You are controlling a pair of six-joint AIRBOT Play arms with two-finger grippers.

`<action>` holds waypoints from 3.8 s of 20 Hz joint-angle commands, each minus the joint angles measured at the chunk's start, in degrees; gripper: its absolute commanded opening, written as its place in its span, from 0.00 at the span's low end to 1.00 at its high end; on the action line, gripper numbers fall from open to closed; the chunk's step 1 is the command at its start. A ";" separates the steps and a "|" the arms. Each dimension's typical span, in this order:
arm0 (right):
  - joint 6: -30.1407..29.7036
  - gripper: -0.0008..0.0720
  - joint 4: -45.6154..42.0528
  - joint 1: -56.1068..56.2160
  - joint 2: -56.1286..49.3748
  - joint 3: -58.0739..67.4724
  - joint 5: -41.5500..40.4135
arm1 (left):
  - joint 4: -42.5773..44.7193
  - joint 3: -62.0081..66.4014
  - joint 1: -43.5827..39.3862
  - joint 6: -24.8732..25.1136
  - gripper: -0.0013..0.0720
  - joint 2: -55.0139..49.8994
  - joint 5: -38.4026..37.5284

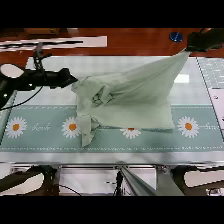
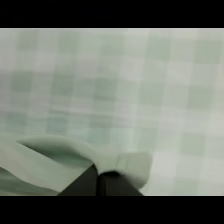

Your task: Fold the shirts.

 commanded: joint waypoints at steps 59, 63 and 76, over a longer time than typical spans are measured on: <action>0.52 0.50 -2.93 0.02 -0.98 0.07 11.69 | 7.61 -18.12 -4.15 -5.27 0.23 -5.77 -4.87; -1.51 0.67 -5.92 -2.05 -1.01 0.04 17.18 | 7.34 -18.05 -4.13 -3.23 0.05 -5.75 -5.88; -3.61 0.67 5.18 -29.97 16.35 -44.30 16.17 | 7.30 -18.05 -4.13 1.09 0.05 -5.40 -7.34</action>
